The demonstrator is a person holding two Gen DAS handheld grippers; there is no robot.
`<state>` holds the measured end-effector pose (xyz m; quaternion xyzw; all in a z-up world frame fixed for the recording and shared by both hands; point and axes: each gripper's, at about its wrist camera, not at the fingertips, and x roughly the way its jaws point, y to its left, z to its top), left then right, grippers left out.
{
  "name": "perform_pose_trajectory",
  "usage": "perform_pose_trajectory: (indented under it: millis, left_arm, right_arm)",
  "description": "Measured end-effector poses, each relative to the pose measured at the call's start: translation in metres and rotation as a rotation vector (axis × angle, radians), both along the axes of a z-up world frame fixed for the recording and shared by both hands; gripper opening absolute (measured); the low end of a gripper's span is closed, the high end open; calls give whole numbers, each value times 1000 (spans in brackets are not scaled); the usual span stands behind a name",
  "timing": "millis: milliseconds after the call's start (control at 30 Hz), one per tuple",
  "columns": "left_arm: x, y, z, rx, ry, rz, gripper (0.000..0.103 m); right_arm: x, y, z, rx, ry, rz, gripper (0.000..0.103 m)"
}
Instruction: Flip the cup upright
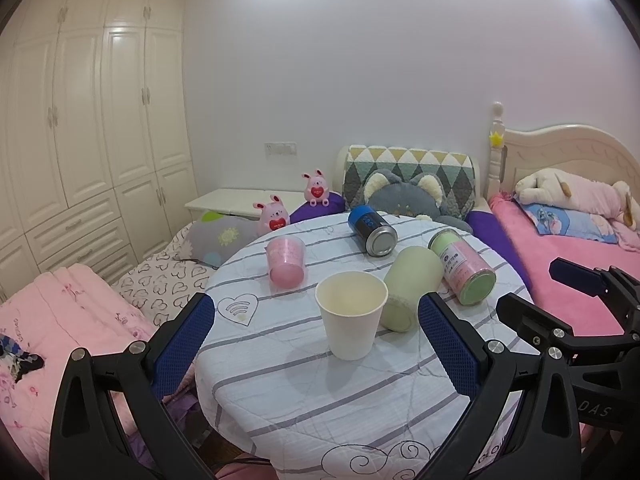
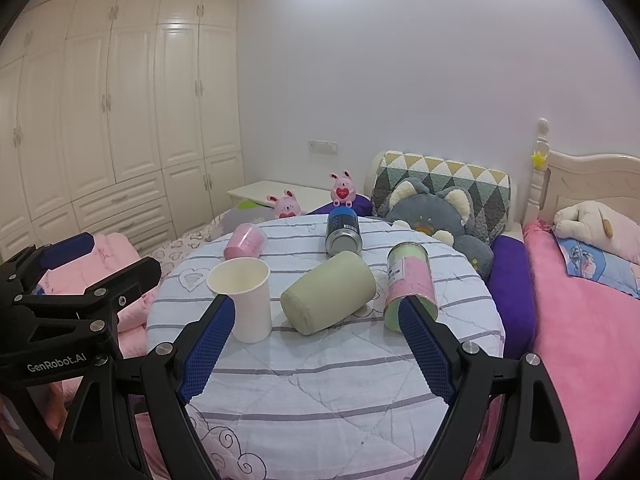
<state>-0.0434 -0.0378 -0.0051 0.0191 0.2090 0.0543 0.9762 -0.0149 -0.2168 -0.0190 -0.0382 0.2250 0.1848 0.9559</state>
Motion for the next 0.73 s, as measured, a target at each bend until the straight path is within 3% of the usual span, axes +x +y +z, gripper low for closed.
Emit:
perform_pose_trajectory:
  millis: [367,567,733]
  left_arm:
    - [0,-6,-4,50,-33,18,103]
    - [9,0,-6,-13,34,-11,103]
    - [14,4,-9,-9,49,-2,103]
  right_arm:
    - [-1,2,-2,-5,2,0,85]
    - [2,2,-3,-4,15,4,85]
    - [10,5,-7,-14,36,-2,85]
